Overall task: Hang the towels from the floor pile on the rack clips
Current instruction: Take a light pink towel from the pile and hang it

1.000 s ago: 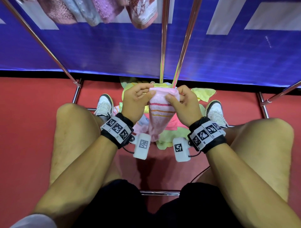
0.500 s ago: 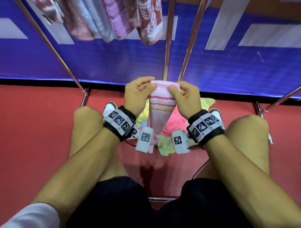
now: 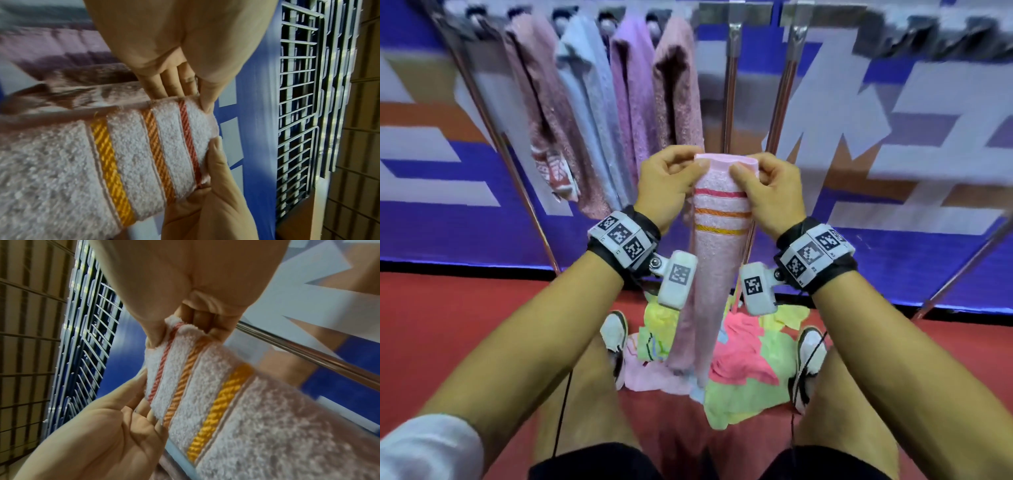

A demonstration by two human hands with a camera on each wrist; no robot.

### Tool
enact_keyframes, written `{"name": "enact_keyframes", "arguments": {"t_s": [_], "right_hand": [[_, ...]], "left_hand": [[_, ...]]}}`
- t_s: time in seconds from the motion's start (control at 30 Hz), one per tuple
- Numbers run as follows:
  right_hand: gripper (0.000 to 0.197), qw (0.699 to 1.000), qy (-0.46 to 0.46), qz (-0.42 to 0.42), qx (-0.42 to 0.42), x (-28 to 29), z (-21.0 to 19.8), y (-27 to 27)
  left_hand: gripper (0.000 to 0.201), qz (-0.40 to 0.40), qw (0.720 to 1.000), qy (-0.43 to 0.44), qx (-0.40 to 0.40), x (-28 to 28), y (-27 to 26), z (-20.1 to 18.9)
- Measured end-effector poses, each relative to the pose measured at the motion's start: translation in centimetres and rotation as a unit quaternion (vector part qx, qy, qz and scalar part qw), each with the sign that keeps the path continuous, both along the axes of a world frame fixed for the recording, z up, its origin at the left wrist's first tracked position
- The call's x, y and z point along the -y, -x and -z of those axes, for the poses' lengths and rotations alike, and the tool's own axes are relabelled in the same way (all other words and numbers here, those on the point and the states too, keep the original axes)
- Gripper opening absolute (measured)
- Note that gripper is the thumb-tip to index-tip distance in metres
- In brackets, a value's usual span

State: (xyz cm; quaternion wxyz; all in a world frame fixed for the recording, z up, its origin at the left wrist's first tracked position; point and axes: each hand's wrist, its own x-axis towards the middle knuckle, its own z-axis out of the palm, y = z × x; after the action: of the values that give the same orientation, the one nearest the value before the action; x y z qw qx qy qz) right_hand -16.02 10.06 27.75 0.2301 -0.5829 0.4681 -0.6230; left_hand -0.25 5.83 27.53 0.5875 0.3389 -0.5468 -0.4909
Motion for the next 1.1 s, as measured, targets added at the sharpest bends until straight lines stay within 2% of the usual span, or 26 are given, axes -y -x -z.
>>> {"name": "enact_keyframes", "arguments": {"t_s": [0.3,0.43,0.53,0.6,0.67,0.73,0.9,1.0,1.1], "right_hand": [[0.005,0.997,0.077,0.009,-0.007,1.6,-12.7,0.4],[0.008,0.996,0.085,-0.018,0.031,2.9,-15.4,0.3],[0.025,0.993,0.024,-0.088,0.071,3.9,-16.2,0.0],[0.024,0.993,0.007,-0.107,0.048,4.1,-16.8,-0.5],[0.01,0.997,0.023,-0.067,0.001,4.7,-17.7,-0.8],[0.003,0.999,0.037,-0.037,-0.01,5.4,-18.7,-1.1],[0.009,0.999,0.052,-0.002,0.011,6.4,-20.4,-1.8],[0.01,0.998,0.049,0.029,0.026,6.9,-21.0,-1.9],[0.018,0.995,0.049,0.073,0.037,7.2,-21.6,-1.1]], "left_hand": [[0.012,0.015,0.996,0.084,-0.015,1.9,0.8,-13.0],[0.012,0.004,0.993,0.117,-0.025,3.0,1.3,-16.6],[0.009,0.006,0.991,0.125,-0.039,3.8,1.7,-18.2],[0.008,0.002,0.99,0.134,-0.045,4.4,1.8,-18.9],[0.007,0.0,0.99,0.13,-0.059,4.8,1.7,-19.4],[0.011,0.007,0.989,0.122,-0.079,5.2,1.5,-19.7],[0.04,0.086,0.989,0.078,-0.087,5.8,1.6,-17.5],[0.038,0.114,0.99,0.076,0.038,5.8,1.6,-14.1],[0.034,0.164,0.969,0.068,0.169,5.5,1.2,-10.4]]}}
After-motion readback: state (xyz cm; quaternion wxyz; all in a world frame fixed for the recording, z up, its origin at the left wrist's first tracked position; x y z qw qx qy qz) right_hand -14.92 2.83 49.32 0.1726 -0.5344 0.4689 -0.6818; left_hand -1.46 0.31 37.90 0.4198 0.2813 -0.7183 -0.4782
